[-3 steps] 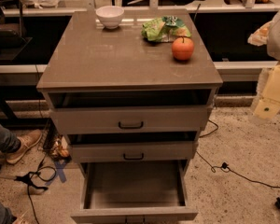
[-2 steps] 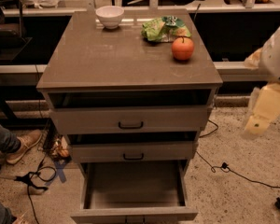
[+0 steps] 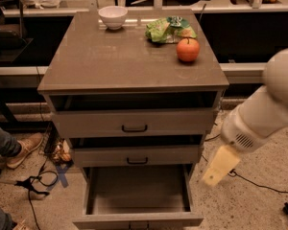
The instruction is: Close bottom drawer
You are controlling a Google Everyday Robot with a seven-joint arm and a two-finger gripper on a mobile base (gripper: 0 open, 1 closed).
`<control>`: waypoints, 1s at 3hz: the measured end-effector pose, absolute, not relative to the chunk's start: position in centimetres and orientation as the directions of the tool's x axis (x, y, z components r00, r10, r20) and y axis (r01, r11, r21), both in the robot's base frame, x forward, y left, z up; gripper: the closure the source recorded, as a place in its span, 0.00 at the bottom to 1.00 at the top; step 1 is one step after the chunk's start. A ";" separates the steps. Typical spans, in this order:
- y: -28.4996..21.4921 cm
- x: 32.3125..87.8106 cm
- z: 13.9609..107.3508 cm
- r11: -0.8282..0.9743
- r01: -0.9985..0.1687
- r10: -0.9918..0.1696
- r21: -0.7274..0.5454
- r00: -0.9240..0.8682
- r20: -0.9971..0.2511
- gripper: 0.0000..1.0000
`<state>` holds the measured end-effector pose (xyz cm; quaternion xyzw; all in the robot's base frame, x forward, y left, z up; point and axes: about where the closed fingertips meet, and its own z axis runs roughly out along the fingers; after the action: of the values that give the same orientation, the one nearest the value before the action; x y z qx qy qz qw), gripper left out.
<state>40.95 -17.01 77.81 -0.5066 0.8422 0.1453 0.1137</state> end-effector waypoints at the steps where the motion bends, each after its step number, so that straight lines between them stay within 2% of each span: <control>1: -16.3 39.4 74.1 0.453 -0.875 -0.815 0.173 -0.485 -0.319 0.00; 3: -16.2 39.5 72.8 0.473 -0.861 -0.812 0.189 -0.509 -0.287 0.00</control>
Offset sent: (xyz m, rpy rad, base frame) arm -0.0129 0.0076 -0.0366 0.0069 0.0442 -0.0119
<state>39.46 -16.24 72.77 -0.4894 0.8545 0.1555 0.0788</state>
